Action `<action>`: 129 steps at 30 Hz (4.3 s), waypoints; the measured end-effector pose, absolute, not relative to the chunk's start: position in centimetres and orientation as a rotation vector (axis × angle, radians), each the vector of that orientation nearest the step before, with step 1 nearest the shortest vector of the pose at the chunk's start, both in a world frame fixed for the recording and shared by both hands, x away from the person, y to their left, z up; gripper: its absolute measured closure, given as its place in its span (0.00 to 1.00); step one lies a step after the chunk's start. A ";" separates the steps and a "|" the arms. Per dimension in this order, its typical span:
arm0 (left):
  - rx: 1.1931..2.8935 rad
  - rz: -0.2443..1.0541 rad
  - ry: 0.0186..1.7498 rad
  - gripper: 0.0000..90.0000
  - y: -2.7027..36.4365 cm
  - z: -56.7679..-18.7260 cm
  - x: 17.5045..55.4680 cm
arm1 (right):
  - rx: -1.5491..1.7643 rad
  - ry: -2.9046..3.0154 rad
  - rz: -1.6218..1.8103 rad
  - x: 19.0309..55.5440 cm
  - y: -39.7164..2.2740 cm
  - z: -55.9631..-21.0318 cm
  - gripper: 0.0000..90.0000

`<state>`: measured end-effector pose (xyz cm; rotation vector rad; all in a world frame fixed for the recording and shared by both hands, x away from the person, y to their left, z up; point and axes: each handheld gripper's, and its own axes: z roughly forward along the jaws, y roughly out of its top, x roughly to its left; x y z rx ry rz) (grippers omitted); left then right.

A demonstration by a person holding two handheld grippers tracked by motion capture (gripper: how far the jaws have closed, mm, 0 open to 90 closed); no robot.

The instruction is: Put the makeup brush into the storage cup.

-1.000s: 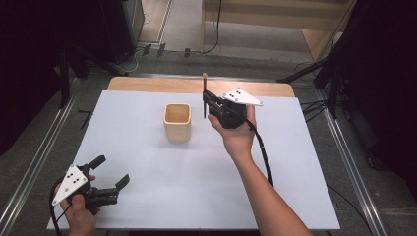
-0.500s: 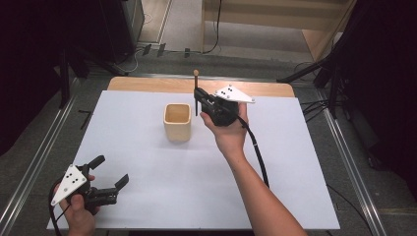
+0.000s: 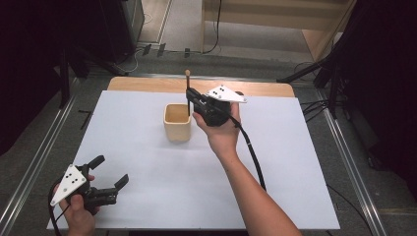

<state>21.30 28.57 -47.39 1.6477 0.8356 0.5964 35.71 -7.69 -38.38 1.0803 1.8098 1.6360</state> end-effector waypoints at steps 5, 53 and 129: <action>1.647 0.598 0.835 0.00 28.6 -47.4 21.3 | 1.084 1.812 1.638 35.8 -7.1 -38.7 0.94; 1.648 0.600 0.832 0.00 28.6 -47.3 21.3 | 1.156 1.893 1.538 35.5 -5.6 -44.1 0.93; 1.661 0.596 0.823 0.00 28.0 -47.5 21.3 | 1.172 1.834 1.472 27.5 -20.3 -47.0 0.00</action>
